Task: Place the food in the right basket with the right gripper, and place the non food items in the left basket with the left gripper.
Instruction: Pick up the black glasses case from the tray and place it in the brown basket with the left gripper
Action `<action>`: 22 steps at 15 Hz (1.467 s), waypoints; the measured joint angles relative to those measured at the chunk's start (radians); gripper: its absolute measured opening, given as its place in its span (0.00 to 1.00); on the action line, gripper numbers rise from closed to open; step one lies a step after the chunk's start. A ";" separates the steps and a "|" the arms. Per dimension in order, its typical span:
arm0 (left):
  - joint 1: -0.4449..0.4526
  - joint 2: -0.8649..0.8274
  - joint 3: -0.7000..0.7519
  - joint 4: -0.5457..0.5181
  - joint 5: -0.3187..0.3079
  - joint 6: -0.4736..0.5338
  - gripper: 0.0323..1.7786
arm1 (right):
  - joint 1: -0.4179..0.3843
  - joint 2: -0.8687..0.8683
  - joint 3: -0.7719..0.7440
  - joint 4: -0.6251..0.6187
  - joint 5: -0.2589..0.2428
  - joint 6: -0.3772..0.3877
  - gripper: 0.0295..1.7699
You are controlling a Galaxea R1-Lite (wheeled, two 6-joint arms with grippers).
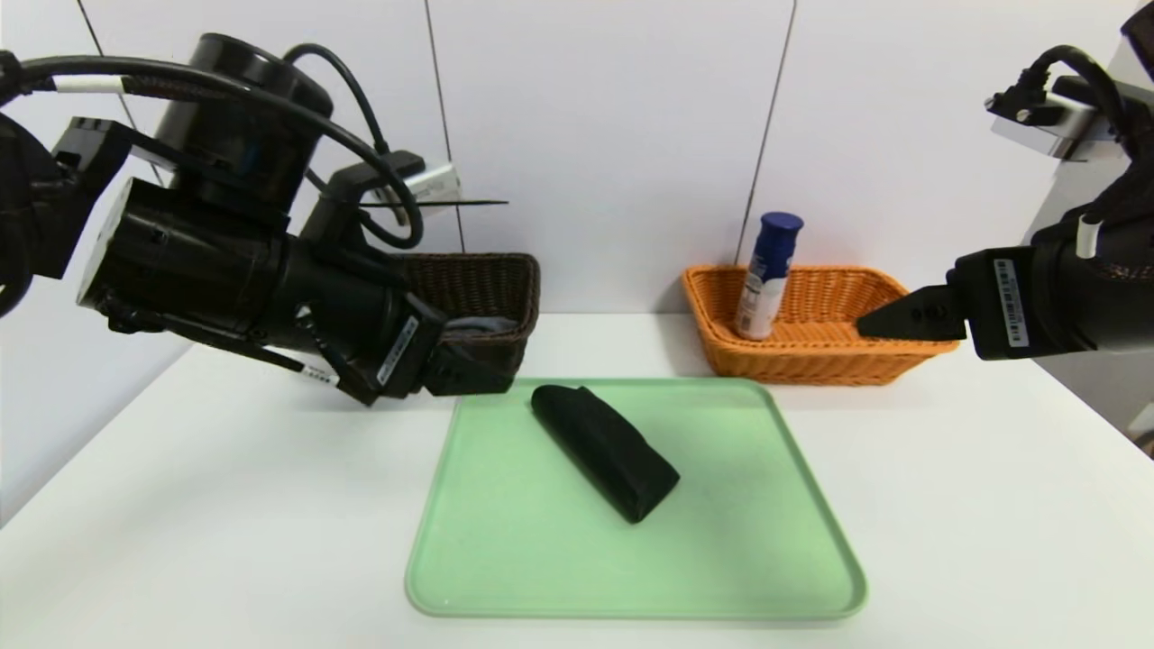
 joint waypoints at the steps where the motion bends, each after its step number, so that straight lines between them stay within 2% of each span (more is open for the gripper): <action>1: -0.040 0.006 -0.018 0.067 0.040 -0.046 0.95 | -0.002 0.000 0.002 0.000 0.001 0.001 0.96; 6: -0.220 0.104 -0.184 0.224 0.225 -0.334 0.95 | -0.008 -0.003 0.027 -0.009 0.005 0.004 0.96; 10: -0.321 0.239 -0.452 0.400 0.257 -0.585 0.95 | -0.011 -0.003 0.031 -0.009 0.009 0.028 0.96; 12: -0.360 0.312 -0.522 0.454 0.269 -0.706 0.95 | -0.013 -0.004 0.044 -0.009 0.013 0.032 0.96; 14: -0.378 0.368 -0.541 0.443 0.286 -0.824 0.95 | -0.012 -0.005 0.059 -0.009 0.015 0.061 0.96; 18: -0.395 0.459 -0.547 0.410 0.391 -1.074 0.95 | -0.011 -0.014 0.084 -0.009 0.025 0.079 0.96; 22: -0.393 0.519 -0.549 0.341 0.480 -1.247 0.95 | -0.005 -0.027 0.112 -0.010 0.030 0.082 0.96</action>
